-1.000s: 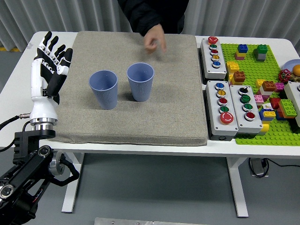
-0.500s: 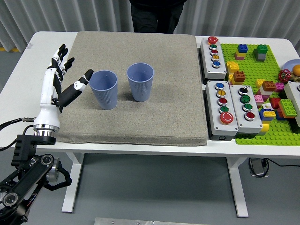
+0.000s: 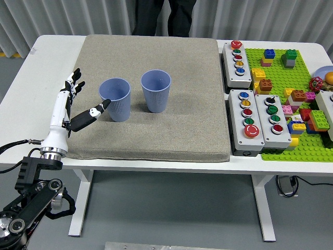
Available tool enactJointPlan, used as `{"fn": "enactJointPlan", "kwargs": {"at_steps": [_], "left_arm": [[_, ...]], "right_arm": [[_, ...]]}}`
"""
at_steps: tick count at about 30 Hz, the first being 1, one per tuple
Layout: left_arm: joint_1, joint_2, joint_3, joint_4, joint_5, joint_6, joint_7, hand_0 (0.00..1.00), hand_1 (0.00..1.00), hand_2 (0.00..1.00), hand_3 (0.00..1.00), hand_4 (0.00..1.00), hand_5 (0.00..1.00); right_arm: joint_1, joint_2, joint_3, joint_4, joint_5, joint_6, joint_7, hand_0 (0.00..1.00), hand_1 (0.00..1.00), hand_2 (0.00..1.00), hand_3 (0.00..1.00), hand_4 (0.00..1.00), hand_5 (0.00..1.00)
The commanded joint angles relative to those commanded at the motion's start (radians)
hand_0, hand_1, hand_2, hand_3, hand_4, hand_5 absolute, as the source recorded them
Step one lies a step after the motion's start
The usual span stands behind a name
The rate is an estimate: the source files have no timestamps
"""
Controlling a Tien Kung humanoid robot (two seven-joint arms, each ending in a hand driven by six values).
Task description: Pick cup pour cup place
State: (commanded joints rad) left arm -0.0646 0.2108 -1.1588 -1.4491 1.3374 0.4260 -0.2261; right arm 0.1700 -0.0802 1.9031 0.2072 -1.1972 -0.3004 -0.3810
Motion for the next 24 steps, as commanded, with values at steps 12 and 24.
{"fn": "enactJointPlan", "kwargs": {"at_steps": [12,24], "left_arm": [[-0.023,-0.009,0.023,0.078,-0.027,-0.011,-0.014,0.905,0.914,0.998,0.998,0.960,0.333],[-0.054,-0.033,0.042,0.155,-0.042,-0.045,-0.019,0.972,0.970,0.998,0.998,0.957,0.340]], "right_arm": [[0.006,0.001,-0.005,-0.001,0.014,-0.002,0.004,0.674,0.614,0.561,0.558,0.002,0.231],[0.008,0.001,-0.014,-0.002,0.028,-0.006,0.007,0.674,0.614,0.561,0.558,0.002,0.231]]}}
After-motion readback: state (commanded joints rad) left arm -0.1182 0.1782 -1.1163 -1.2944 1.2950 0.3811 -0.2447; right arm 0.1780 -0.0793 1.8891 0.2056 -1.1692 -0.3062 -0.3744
